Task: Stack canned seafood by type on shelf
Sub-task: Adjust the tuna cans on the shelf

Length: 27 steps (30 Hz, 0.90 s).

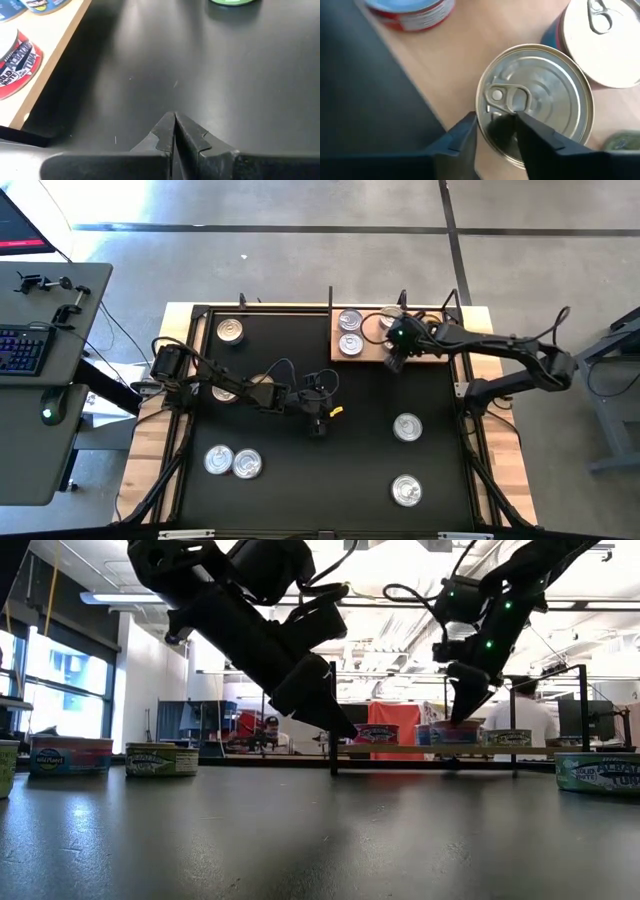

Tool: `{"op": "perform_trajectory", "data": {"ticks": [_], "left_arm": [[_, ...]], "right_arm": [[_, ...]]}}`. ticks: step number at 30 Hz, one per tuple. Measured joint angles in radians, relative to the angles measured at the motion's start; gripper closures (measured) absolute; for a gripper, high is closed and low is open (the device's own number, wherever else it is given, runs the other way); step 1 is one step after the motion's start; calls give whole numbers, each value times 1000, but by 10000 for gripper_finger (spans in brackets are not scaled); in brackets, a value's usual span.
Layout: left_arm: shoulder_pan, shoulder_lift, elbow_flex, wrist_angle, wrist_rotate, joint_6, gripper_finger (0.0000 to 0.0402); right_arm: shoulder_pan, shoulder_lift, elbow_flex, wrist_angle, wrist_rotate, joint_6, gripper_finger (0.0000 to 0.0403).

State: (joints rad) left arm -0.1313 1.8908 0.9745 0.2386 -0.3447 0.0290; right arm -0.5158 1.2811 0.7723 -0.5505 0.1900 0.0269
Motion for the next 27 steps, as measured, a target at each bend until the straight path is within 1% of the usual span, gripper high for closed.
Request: {"op": "perform_trajectory", "data": {"ticks": [2, 5, 10, 13, 15, 18, 21, 24, 27], "left_arm": [[0, 0, 0, -1, 0, 0, 397], [0, 0, 0, -1, 0, -5, 397], [0, 0, 0, -4, 0, -11, 397], [0, 0, 0, -2, 0, -17, 397], [0, 0, 0, 0, 0, -17, 397], [0, 0, 0, -1, 1, -17, 397], [0, 0, 0, -2, 1, -17, 397], [0, 0, 0, -2, 1, -17, 397], [0, 0, 0, -2, 1, -17, 397]], "right_arm": [[-5, 0, 0, 12, 1, -6, 304], [-1, -12, 20, -2, -5, -6, 318], [1, -30, 124, -80, 0, 0, 320], [-15, -28, 160, -46, 45, -5, 320], [-48, -14, 165, -8, 61, -7, 323], [-109, 33, 163, 42, 63, -8, 333], [-163, 107, 162, 96, 63, -5, 352], [-195, 178, 162, 136, 64, -8, 374], [-212, 222, 163, 143, 64, -8, 392]]}}
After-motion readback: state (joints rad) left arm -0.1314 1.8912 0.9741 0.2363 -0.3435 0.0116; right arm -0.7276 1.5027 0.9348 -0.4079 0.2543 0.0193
